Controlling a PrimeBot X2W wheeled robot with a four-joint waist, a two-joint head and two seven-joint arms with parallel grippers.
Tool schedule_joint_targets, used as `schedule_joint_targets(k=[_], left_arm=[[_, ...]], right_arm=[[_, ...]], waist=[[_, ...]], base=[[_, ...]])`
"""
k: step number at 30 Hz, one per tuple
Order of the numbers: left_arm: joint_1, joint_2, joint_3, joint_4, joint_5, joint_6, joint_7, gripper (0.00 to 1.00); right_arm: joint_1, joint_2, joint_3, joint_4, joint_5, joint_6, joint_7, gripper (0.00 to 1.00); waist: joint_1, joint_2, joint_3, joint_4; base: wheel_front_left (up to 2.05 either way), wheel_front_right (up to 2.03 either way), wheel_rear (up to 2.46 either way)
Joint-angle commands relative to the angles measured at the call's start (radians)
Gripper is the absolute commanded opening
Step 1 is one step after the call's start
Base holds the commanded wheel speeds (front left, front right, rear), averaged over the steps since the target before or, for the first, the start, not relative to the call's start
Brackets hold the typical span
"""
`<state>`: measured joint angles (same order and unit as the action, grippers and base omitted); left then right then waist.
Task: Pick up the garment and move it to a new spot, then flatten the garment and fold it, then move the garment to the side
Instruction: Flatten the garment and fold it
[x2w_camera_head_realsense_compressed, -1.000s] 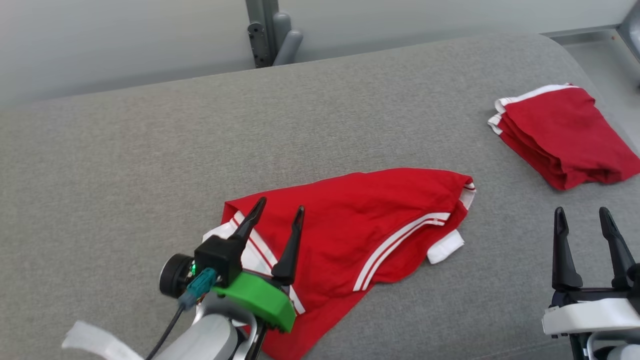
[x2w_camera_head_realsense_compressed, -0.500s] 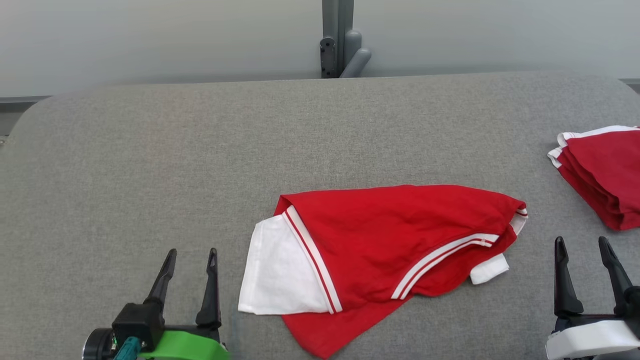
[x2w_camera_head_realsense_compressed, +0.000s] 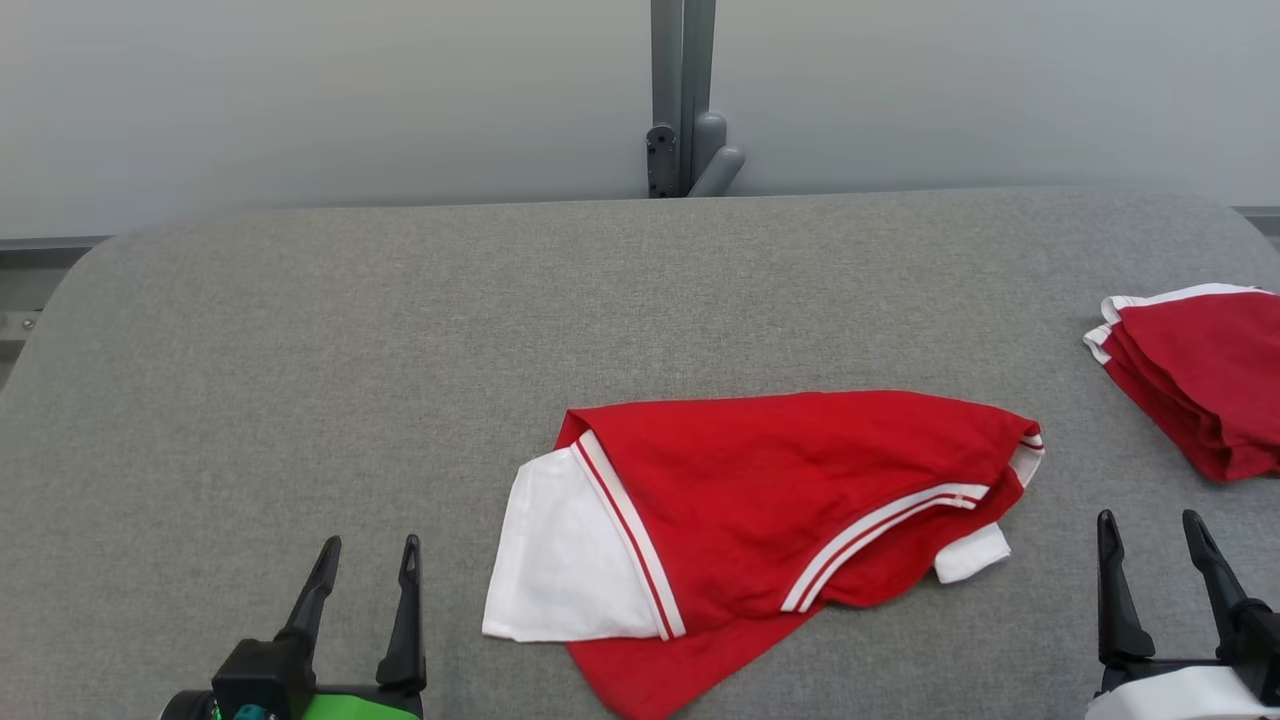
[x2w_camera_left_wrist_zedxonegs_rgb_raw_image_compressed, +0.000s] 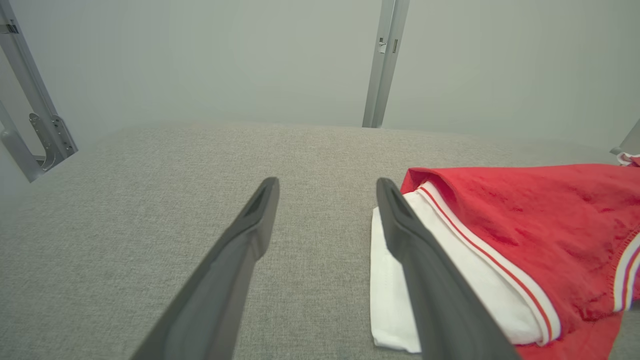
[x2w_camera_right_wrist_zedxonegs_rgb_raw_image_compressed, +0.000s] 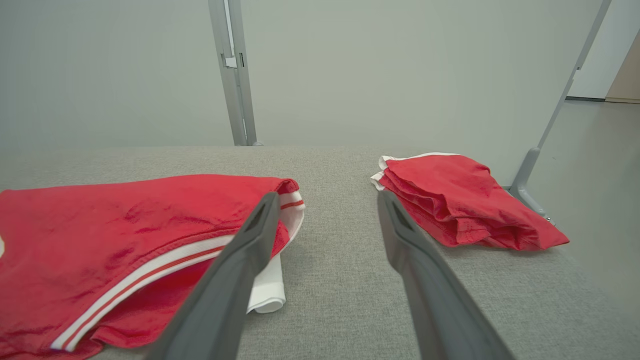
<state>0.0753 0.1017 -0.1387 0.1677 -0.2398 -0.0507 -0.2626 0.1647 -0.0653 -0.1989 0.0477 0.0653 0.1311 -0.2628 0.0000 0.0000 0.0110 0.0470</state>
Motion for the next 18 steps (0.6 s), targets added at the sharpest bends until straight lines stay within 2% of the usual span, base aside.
schedule_joint_targets(k=[1,4,8,15,18], left_arm=[[0.015,-0.006,0.008,0.003,0.011,-0.008,-0.002,1.00],[0.027,-0.019,0.020,0.040,0.012,-0.026,-0.002,1.00],[0.000,-0.037,-0.020,0.172,-0.047,-0.055,-0.001,1.00],[-0.090,-0.046,-0.079,0.366,-0.122,-0.069,0.048,1.00],[-0.116,-0.046,-0.093,0.408,-0.141,-0.068,0.069,1.00]], right_arm=[[0.014,0.002,0.003,0.001,0.003,-0.001,-0.003,1.00],[0.012,0.003,0.009,-0.003,0.006,-0.001,-0.003,1.00],[0.008,0.005,0.017,-0.010,0.010,-0.001,-0.003,1.00],[-0.008,0.005,0.018,-0.017,0.014,-0.001,-0.003,1.00],[-0.009,0.006,0.015,-0.017,0.014,-0.001,-0.003,1.00]], waist=[[0.0000,0.0000,-0.001,-0.004],[0.0000,0.0000,-0.002,-0.012],[0.0000,0.0000,0.004,-0.025],[0.0000,0.0000,0.025,-0.047],[0.0000,0.0000,0.031,-0.054]], base=[[0.00,0.00,0.00],[0.00,0.00,0.00],[0.00,0.00,0.00],[0.00,0.00,0.00],[0.00,0.00,0.00]])
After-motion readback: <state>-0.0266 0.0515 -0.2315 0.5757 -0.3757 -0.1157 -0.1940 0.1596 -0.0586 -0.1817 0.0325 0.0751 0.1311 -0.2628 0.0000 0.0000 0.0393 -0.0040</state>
